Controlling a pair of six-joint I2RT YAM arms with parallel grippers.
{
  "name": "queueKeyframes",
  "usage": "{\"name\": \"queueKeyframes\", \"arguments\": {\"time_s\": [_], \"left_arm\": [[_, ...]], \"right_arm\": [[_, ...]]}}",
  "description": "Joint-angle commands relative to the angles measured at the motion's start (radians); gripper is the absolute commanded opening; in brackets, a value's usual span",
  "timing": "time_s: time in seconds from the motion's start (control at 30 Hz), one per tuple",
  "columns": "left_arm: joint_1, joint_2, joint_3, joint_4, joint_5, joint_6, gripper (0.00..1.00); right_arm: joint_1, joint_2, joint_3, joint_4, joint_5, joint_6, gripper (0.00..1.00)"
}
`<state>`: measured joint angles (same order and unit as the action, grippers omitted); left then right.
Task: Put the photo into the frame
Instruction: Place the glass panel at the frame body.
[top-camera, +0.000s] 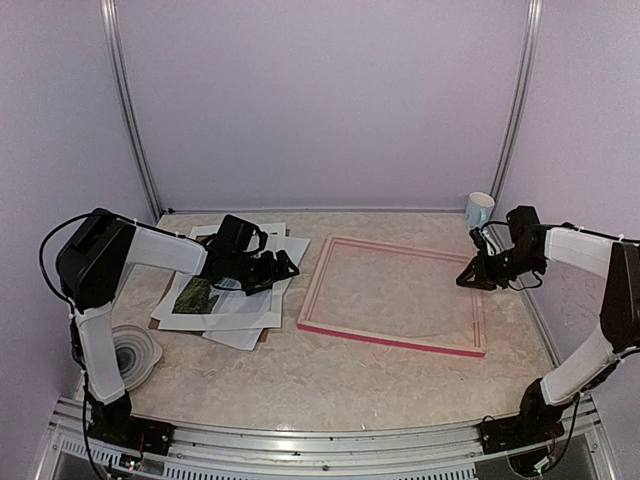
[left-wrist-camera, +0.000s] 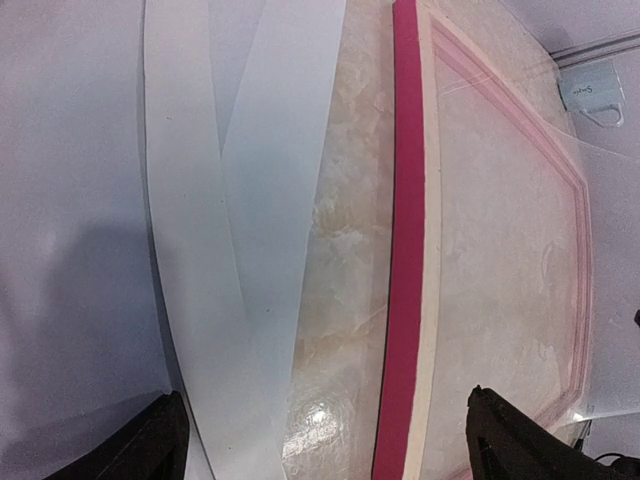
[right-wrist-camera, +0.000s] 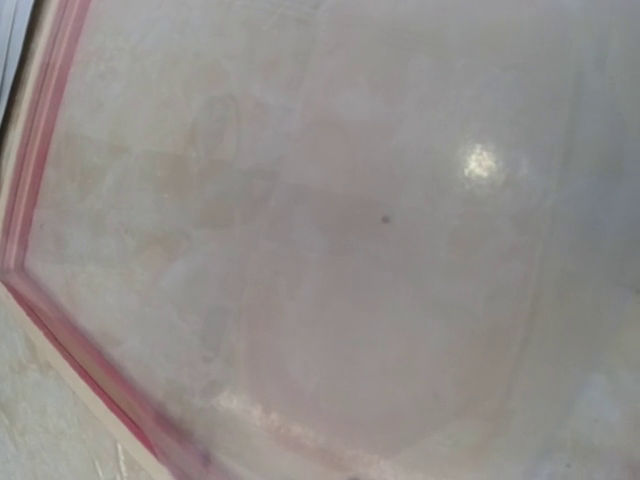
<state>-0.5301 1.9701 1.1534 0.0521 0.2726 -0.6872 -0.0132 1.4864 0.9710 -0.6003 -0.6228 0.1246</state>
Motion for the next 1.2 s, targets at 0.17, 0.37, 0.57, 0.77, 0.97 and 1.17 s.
{"name": "queueKeyframes", "arguments": {"time_s": [0.17, 0.37, 0.57, 0.77, 0.97, 1.17], "left_arm": [[-0.004, -0.011, 0.025, -0.012, -0.01, 0.008, 0.95], [-0.004, -0.014, 0.022, -0.011, -0.011, 0.009, 0.95], [-0.004, -0.014, 0.023, -0.011, -0.009, 0.008, 0.95], [-0.004, -0.014, 0.023, -0.008, -0.009, 0.008, 0.95], [-0.005, -0.013, 0.023, -0.009, -0.008, 0.008, 0.95], [-0.007, -0.011, 0.023, -0.009, -0.007, 0.009, 0.95]], "right_arm": [[0.011, -0.025, -0.011, -0.011, 0.017, 0.004, 0.13], [0.011, -0.032, -0.012, -0.015, 0.032, 0.006, 0.13], [0.01, -0.04, -0.014, -0.015, 0.034, 0.006, 0.13], [0.011, -0.039, -0.019, -0.01, 0.032, 0.007, 0.13], [0.011, -0.036, -0.024, 0.001, 0.021, 0.008, 0.14], [0.039, -0.031, -0.033, 0.012, 0.009, 0.011, 0.17]]}}
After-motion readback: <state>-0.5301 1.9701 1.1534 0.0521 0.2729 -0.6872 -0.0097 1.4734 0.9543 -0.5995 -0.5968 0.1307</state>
